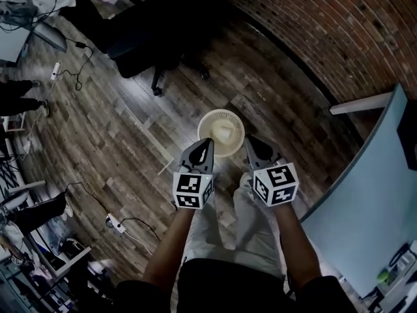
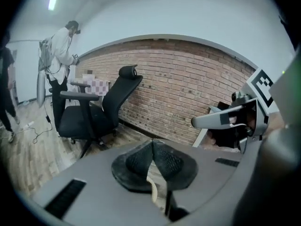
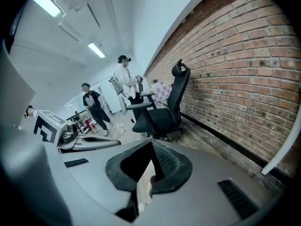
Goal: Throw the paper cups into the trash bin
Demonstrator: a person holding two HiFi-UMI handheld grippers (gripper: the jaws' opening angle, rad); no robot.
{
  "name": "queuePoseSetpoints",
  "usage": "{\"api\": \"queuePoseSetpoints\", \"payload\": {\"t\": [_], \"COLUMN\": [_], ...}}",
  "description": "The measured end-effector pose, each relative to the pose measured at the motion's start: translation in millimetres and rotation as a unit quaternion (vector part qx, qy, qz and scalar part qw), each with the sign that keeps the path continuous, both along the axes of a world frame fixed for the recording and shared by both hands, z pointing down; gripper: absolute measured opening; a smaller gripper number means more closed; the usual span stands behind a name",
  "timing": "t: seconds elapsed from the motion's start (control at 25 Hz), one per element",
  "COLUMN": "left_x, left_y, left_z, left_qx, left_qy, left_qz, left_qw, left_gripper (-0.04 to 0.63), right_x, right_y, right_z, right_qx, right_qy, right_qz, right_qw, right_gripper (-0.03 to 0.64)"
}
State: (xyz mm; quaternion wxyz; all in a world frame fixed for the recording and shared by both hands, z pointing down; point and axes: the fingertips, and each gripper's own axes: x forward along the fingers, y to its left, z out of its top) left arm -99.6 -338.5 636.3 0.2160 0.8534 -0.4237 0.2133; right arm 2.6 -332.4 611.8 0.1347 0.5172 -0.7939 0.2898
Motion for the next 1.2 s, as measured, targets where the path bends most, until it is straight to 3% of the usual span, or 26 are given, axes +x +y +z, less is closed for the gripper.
{"api": "queuePoseSetpoints", "payload": {"t": [0.68, 1.2], "left_x": [-32, -55], "left_y": [46, 63], "left_z": [-155, -253], "left_qx": [0.092, 0.166], "left_qy": [0.024, 0.055], "left_qz": [-0.094, -0.088], "left_qw": [0.9911, 0.9806], "left_gripper": [0.009, 0.009], "right_x": [-8, -37], "right_y": [36, 56], "right_z": [-131, -228], "right_qx": [0.083, 0.145], "right_qy": [-0.02, -0.042], "right_qz": [-0.058, -0.058], "right_qw": [0.995, 0.987], "right_gripper": [0.003, 0.003]}}
